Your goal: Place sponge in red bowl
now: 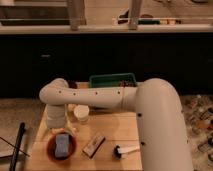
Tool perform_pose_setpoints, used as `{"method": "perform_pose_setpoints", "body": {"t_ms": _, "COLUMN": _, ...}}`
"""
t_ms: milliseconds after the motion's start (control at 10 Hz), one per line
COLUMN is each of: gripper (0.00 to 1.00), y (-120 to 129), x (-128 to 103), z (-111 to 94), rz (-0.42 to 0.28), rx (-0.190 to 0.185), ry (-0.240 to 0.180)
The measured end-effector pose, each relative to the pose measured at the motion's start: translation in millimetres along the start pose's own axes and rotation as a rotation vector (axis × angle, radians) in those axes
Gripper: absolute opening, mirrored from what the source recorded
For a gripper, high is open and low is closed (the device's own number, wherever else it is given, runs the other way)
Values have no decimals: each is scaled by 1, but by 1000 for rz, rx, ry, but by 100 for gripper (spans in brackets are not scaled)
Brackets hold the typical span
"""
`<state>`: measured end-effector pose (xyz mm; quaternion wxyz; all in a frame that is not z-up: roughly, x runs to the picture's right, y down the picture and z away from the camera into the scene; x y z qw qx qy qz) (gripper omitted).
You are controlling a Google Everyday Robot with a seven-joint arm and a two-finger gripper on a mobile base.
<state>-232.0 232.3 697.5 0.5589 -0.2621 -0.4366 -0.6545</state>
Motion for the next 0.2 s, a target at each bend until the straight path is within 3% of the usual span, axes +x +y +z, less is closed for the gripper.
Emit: {"method": "perform_pose_setpoints", "body": {"t_ms": 200, "gripper": 80, "y": 0, "x": -1, "z": -1, "rz": -4, "rx": 6, "ry": 3}}
